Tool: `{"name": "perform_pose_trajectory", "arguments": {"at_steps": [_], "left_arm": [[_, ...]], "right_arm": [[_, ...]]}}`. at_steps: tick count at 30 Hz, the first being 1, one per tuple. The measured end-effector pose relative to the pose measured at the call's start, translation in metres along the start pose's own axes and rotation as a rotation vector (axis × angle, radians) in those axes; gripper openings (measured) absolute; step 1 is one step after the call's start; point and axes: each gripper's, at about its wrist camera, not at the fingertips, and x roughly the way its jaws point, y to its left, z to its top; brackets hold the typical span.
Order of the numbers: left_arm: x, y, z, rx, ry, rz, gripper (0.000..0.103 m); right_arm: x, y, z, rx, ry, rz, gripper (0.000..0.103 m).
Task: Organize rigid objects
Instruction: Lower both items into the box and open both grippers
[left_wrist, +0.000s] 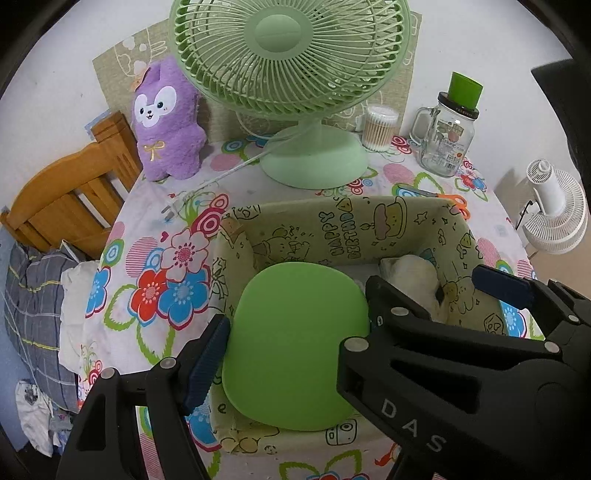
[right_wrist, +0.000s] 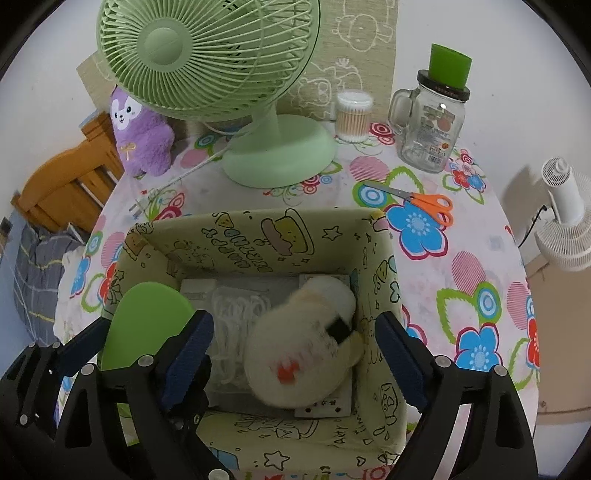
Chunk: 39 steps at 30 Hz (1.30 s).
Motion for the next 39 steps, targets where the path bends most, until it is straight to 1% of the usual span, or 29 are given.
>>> {"name": "perform_pose_trajectory", "arguments": {"at_steps": [3,6,15,21,23,29,39], "left_arm": [[-0.002,0.002,0.001,-0.012,0.003,-0.015,0.079],[-0.008,0.002,0.001,-0.013,-0.005,-0.025,0.079],[-0.022,-0.012,0.006,0.016,-0.028,-0.07,0.079],[-0.022,-0.028,0.01,0.043,-0.035,-0.095,0.079],[-0.021,-0.033,0.01,0.05,-0.032,-0.106,0.079],[-0.008,-0.045,0.009,0.066,-0.017,-0.105,0.079],[0.016,-0.041,0.001,0.05,0.02,-0.081,0.079]], "right_arm": [[-0.008,0.004,0.0,-0.03,-0.019,-0.016,0.092],[-0.017,0.005,0.0,-0.036,-0.031,-0.016,0.099],[-0.039,-0.009,-0.002,0.028,-0.046,-0.062,0.099],[-0.048,-0.031,-0.005,0.068,-0.056,-0.107,0.101],[-0.048,-0.036,-0.007,0.074,-0.052,-0.117,0.101],[-0.038,-0.045,-0.011,0.075,-0.03,-0.135,0.101],[-0.008,-0.044,-0.016,0.081,0.013,-0.115,0.101]]}}
